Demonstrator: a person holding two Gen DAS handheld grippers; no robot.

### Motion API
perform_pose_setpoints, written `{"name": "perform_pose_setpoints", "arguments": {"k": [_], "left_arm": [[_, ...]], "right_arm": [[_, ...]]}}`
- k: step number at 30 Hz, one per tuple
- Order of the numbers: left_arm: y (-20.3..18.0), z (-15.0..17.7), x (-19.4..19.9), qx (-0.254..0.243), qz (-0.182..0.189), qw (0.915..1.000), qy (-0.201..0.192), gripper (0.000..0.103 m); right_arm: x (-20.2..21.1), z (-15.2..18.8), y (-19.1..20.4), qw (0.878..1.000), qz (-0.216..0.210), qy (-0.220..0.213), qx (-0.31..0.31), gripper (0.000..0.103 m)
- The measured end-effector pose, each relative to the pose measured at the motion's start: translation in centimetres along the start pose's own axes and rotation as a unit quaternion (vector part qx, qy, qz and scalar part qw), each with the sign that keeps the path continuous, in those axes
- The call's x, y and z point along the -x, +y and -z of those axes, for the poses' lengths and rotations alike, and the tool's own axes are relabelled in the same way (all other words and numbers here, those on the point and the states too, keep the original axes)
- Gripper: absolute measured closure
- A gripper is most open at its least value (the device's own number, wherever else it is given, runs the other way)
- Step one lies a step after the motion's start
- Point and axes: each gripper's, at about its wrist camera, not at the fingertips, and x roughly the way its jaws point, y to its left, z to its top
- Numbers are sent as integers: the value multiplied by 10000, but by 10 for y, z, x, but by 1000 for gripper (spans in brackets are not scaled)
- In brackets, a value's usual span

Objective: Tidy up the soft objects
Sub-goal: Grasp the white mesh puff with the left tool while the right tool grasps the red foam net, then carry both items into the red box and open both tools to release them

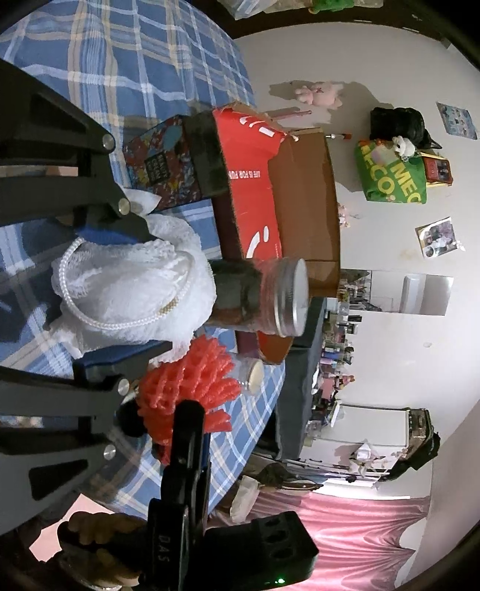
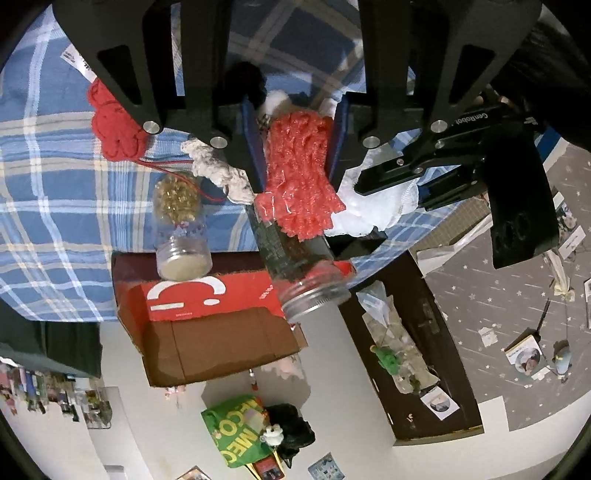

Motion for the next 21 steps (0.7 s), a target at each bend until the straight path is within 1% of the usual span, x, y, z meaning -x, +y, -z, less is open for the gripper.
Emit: {"name": "perform_pose_setpoints", "arguments": {"k": [11, 21], "left_arm": [[12, -13, 22, 81, -150, 9995, -257, 57], [19, -26, 52, 37, -315, 9974, -643, 57]], "right_arm": [[15, -7, 3, 9997, 94, -214, 42, 72], [34, -21, 5, 9986, 164, -482, 164, 72]]}}
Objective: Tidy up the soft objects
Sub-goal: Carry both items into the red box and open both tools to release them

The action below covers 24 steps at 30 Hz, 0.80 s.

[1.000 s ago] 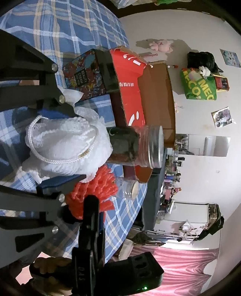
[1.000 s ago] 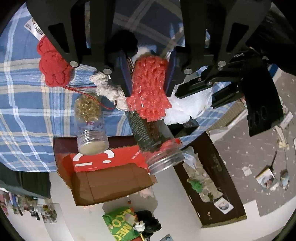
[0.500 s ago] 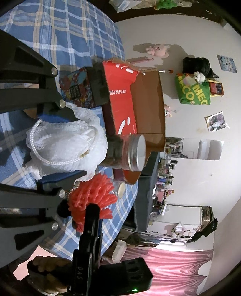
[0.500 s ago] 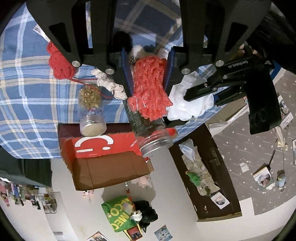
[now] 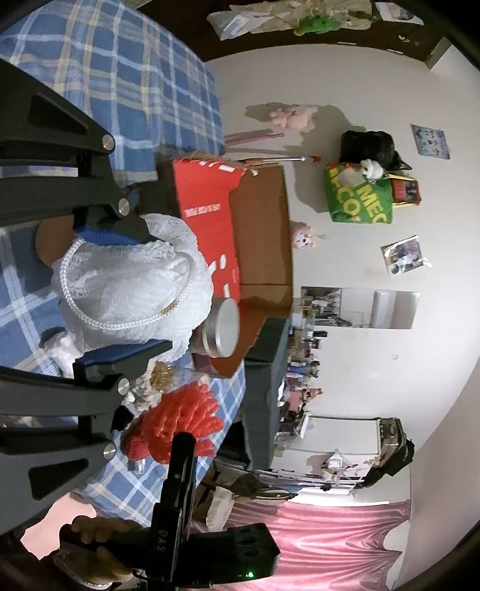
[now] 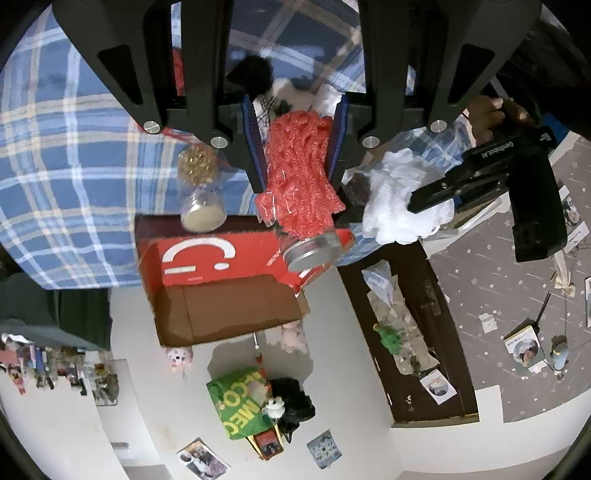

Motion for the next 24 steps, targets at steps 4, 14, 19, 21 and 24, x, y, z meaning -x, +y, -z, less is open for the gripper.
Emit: {"name": "perform_pose_setpoints", "arguments": {"k": [4, 14, 19, 21, 24], "left_arm": [[6, -13, 5, -23, -76, 9999, -143, 57], [22, -51, 0, -172, -112, 9995, -228, 57], [28, -70, -15, -241, -88, 9997, -46, 57], [30, -75, -22, -304, -54, 9995, 28, 57], [33, -84, -33, -389, -48, 9991, 136, 57]], "right_arm": [[5, -11, 1, 9999, 23, -87, 86, 72], [5, -50, 2, 9990, 95, -226, 383, 72], [-4, -69, -4, 9991, 70, -147, 395, 72], [-10, -78, -8, 9991, 78, -98, 398, 72], [-21, -89, -14, 9992, 91, 19, 395, 72]]}}
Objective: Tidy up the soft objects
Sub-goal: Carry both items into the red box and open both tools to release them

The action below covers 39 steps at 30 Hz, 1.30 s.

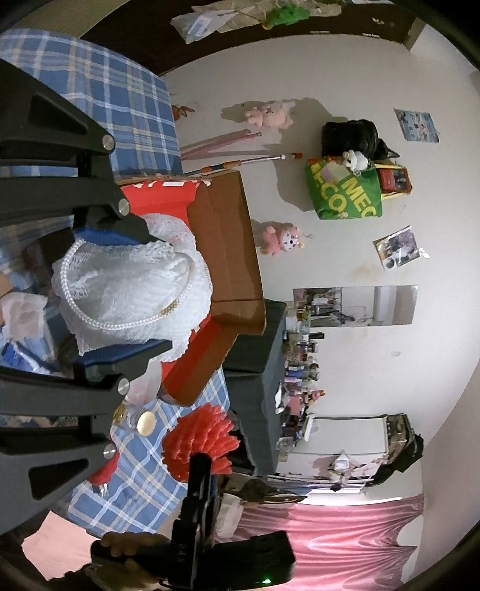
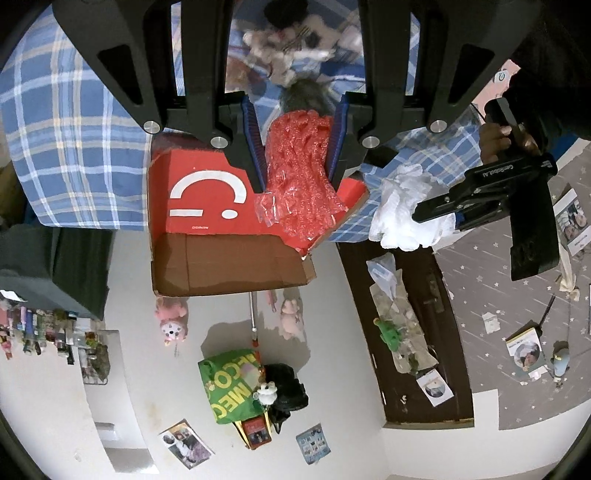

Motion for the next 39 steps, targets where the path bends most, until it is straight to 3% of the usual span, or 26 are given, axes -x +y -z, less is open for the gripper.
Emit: {"name": "perform_pose_setpoints", "arguments": {"k": [9, 22, 39], "left_arm": [[8, -25, -40, -180, 118, 9991, 353, 57], [22, -46, -127, -228, 138, 9934, 1114, 57], [50, -54, -281, -301, -282, 9764, 2122, 57]], "right_arm": [[-42, -29, -8, 9987, 62, 459, 217, 72], [-120, -63, -33, 9904, 351, 1266, 427, 72], [-273, -93, -108, 9629, 1228, 2401, 95, 72]]}}
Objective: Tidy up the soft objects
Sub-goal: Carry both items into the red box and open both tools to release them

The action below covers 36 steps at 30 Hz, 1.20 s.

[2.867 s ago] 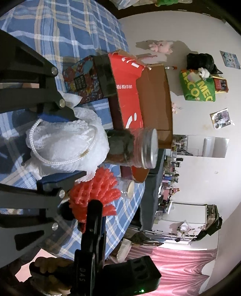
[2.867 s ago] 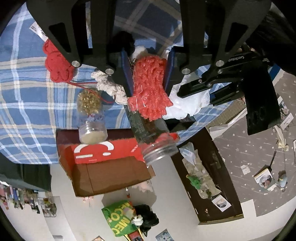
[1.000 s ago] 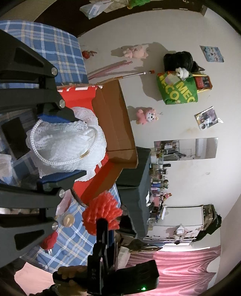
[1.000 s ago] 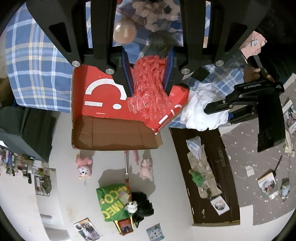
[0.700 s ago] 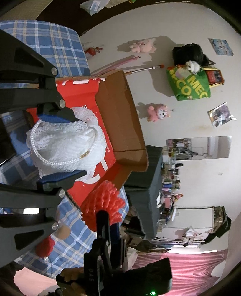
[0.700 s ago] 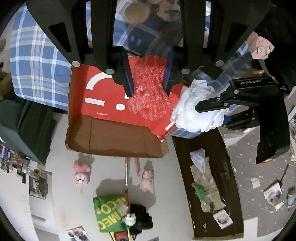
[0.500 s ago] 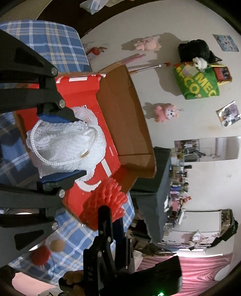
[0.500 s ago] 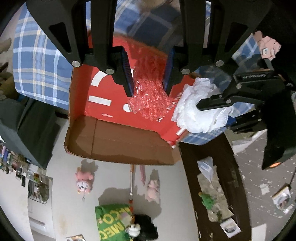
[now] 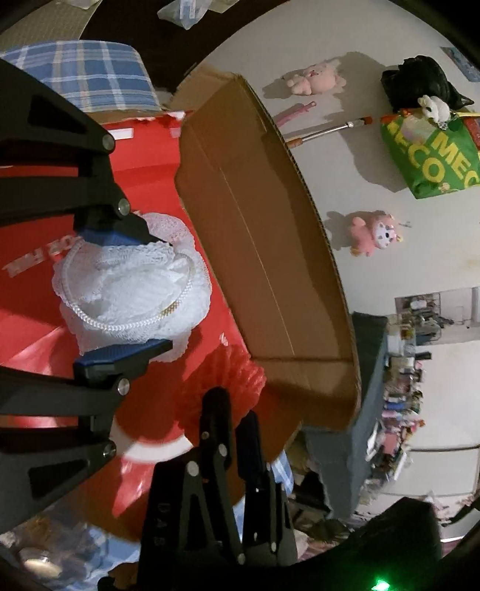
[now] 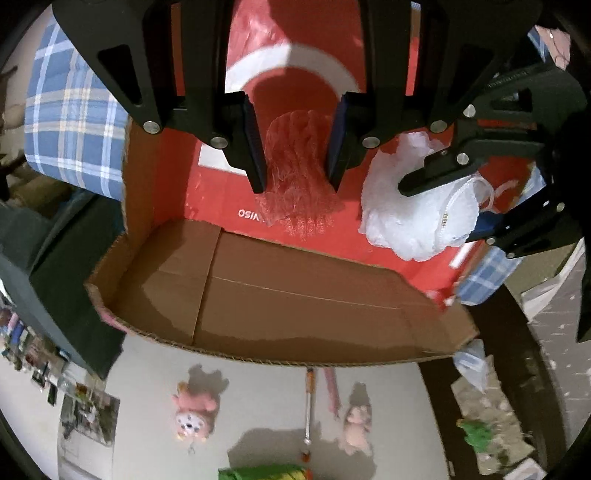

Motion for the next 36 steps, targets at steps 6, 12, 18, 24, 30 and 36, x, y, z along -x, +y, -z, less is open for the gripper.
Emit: {"name": "perform_pose_setpoints", "arguments": {"k": [6, 12, 18, 24, 30, 36], "left_arm": [[10, -13, -28, 130, -92, 9998, 91, 56], [11, -15, -46, 63, -222, 9997, 101, 53], [12, -11, -51, -23, -296, 9995, 106, 45], [12, -12, -49, -10, -338, 9994, 98, 40], [14, -12, -48, 14, -453, 9989, 114, 27], [16, -10, -43, 50, -539, 9985, 79, 16]], "right_arm": [[-36, -15, -7, 9996, 170, 168, -152, 72], [-55, -18, -9, 9992, 199, 234, -267, 69], [-54, -17, -15, 9989, 125, 187, -412, 67], [-54, -19, -15, 9984, 179, 267, -461, 59], [-57, -21, -15, 9976, 210, 334, -566, 51], [-53, -23, -15, 9975, 338, 318, -542, 45]]}}
